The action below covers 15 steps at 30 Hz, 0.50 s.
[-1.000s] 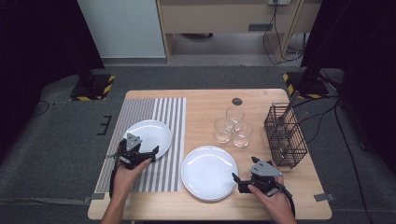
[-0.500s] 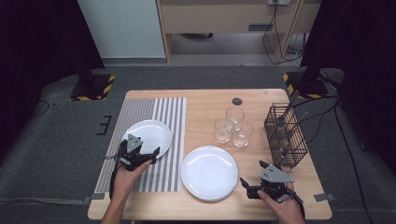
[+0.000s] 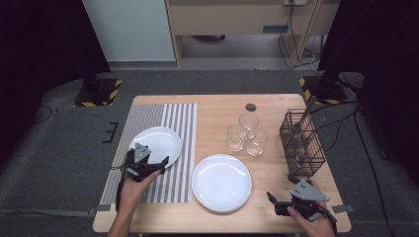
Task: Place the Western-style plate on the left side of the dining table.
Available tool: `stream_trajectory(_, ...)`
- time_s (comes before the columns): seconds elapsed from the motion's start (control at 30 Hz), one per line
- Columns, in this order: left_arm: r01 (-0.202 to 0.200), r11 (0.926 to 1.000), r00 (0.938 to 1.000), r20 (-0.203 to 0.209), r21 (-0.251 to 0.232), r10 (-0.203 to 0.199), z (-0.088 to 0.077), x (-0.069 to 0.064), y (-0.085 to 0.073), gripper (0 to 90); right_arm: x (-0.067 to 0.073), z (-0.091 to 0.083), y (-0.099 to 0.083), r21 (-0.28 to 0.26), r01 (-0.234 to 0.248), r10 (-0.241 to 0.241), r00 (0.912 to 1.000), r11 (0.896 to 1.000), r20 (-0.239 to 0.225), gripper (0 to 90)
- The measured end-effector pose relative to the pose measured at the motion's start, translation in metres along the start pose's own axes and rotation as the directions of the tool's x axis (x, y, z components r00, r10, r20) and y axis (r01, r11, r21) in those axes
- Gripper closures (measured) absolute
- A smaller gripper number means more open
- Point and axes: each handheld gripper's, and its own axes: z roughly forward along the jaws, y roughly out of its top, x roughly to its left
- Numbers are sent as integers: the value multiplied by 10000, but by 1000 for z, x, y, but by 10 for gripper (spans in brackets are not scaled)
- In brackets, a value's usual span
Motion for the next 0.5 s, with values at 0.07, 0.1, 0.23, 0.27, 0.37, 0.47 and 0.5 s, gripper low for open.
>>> stream_trajectory(0.07, -45, 10000, 10000, 10, 23, 45, 0, -1, 0, 76, -1, -1, -1, 33, -51, 51, 10000, 10000, -27, 83)
stream_trajectory(0.1, -87, 9999, 10000, 21, 62, 87, 1, -2, 0, 76, -4, -3, -1, 91, -114, 115, 9999, 9999, -25, 90)
stream_trajectory(0.23, -142, 9999, 9999, 25, 68, 142, 1, -2, 0, 76, -12, -9, -1, 87, -192, 191, 9997, 9998, 125, 101)
stream_trajectory(0.27, -142, 9999, 9999, 25, 68, 142, 1, -2, 0, 76, -12, -9, -1, 87, -192, 191, 9997, 9998, 125, 101)
stream_trajectory(0.37, -127, 9999, 9999, -10, 0, 127, 0, -1, 0, 76, -22, -14, -3, 138, -414, 410, 9986, 9990, 326, 112)
stream_trajectory(0.47, -133, 9999, 9999, -1, 8, 133, 0, -1, 0, 76, -29, -19, -3, 10, -593, 592, 9971, 9982, 482, 106)
stream_trajectory(0.5, -139, 9999, 9999, 6, 2, 139, 0, -1, 0, 76, -32, -20, -3, -14, -628, 628, 9968, 9980, 499, 102)
